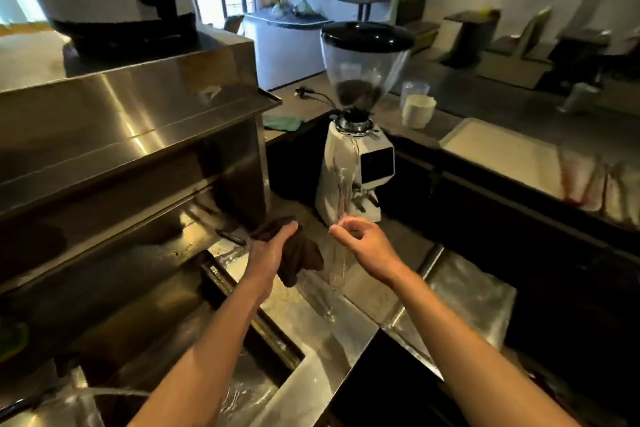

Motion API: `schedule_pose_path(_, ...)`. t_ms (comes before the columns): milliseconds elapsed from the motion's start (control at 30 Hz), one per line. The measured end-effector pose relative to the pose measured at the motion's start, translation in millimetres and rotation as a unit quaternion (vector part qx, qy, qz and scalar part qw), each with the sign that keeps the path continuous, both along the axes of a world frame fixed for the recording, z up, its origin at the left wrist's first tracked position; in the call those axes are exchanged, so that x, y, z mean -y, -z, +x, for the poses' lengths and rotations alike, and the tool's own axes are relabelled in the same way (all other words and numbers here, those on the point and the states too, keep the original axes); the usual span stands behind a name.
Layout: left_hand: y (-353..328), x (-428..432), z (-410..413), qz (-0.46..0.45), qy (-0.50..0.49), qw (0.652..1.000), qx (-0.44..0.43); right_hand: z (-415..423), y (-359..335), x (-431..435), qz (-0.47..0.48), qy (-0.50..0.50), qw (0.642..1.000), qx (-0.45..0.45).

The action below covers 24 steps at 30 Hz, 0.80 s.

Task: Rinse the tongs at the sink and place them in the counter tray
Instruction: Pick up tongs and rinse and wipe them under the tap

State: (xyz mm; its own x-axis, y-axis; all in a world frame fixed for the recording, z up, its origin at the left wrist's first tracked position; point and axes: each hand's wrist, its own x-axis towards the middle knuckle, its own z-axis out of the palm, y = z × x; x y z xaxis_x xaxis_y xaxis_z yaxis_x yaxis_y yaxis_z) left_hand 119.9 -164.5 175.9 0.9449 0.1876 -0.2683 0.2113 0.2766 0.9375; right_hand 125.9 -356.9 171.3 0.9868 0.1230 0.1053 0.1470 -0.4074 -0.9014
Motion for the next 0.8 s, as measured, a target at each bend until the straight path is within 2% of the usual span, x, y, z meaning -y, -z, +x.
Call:
schedule_pose_path(233, 3, 87, 25, 0.037, 0.077, 0.996, -0.001, -2, 4, 88, 0.040, 0.098, 0.994, -0.031)
schedule_pose_path(367, -4, 143, 39, 0.023, 0.116, 0.993, 0.002, 5, 5, 136, 0.051, 0.136, 0.988, -0.044)
schedule_pose_path(633, -6, 254, 88, 0.029, 0.225, 0.974, 0.002, 35, -13, 246, 0.022, 0.222, 0.974, -0.028)
schedule_pose_path(800, -11, 321, 122, -0.002, 0.240, 0.971, -0.003, 65, -33, 308, -0.002, 0.289, 0.957, -0.007)
